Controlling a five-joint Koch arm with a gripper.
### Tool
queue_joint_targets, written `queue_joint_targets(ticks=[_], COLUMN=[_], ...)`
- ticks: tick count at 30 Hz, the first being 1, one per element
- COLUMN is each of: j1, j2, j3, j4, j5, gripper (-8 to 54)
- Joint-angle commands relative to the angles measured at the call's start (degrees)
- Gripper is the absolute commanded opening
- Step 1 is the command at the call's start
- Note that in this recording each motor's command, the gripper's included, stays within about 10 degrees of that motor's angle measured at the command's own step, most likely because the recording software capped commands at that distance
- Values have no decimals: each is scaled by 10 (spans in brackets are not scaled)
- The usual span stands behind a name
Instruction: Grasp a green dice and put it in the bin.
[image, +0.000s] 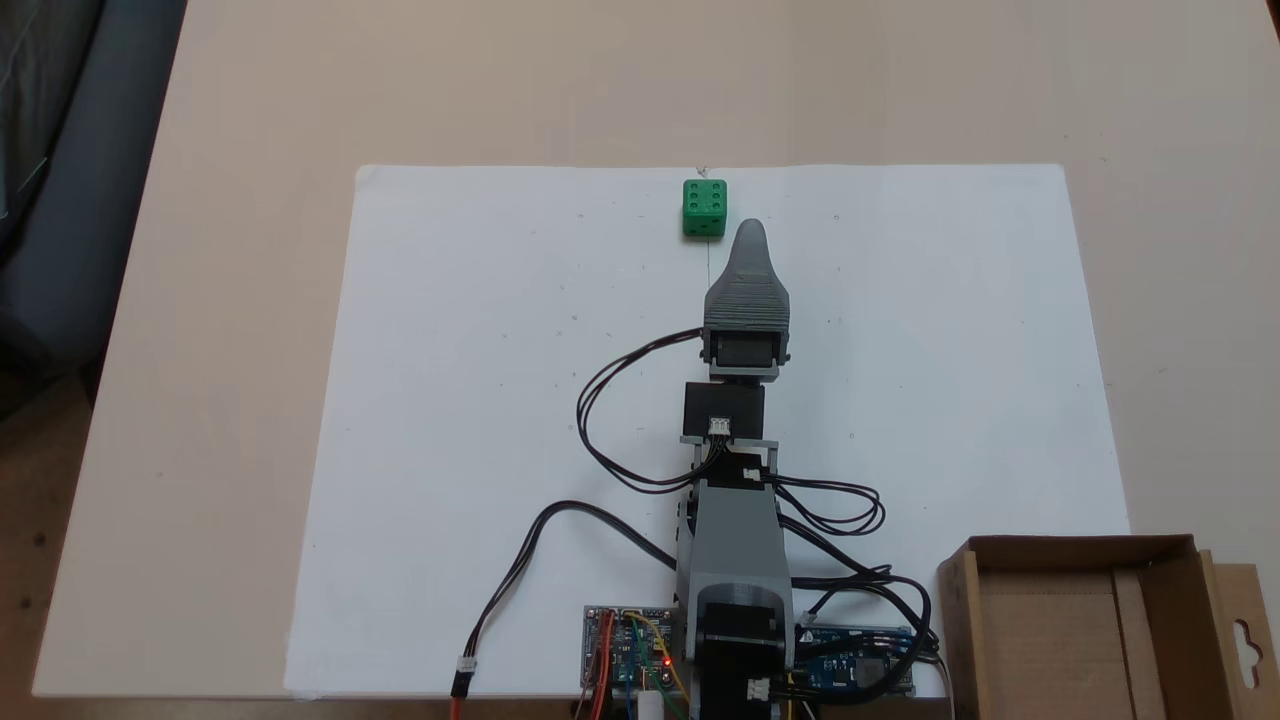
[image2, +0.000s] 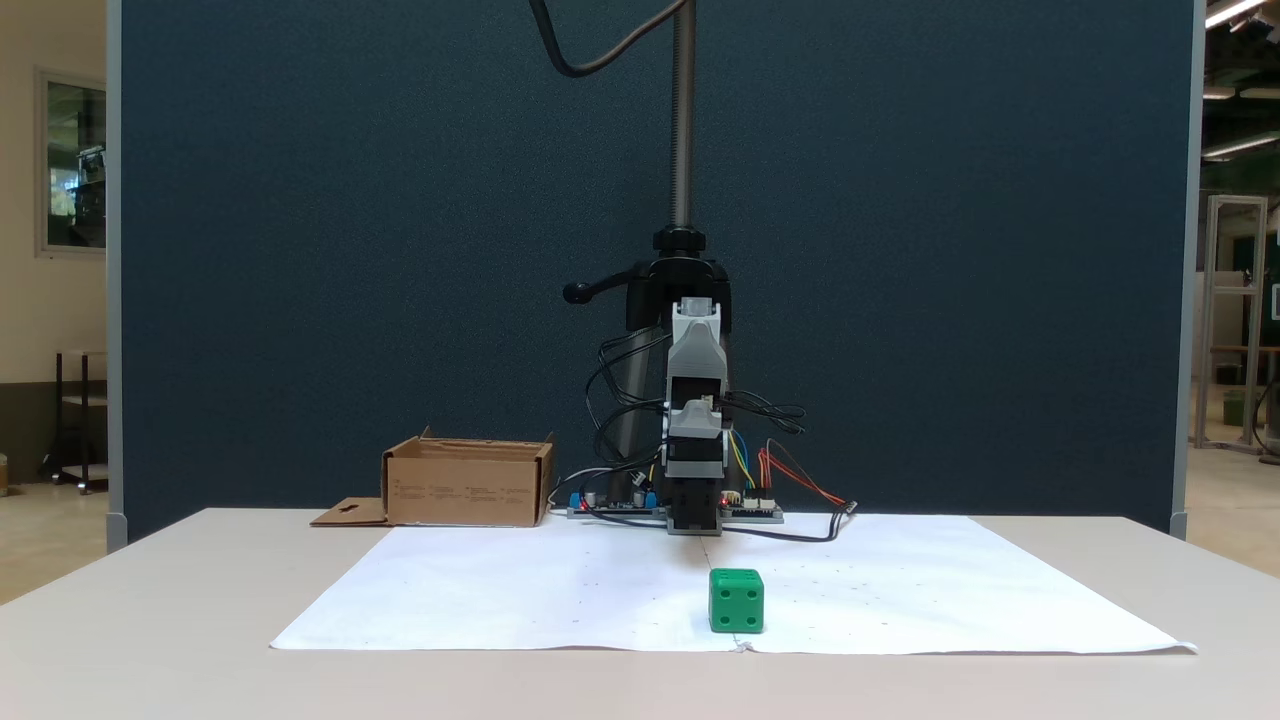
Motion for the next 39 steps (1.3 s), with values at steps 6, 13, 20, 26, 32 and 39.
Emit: queue_joint_targets(ticks=[6,13,20,26,32,39], j1=[-9,-9,-9,-9,-38,-2], j2=[54,55,54,55,59,60], j3=[39,39,39,39,38,18], j4=[269,561,687,687,687,460], j5=[-8,-8,-8,-8,-3,-2], gripper=[445,445,445,445,437,422])
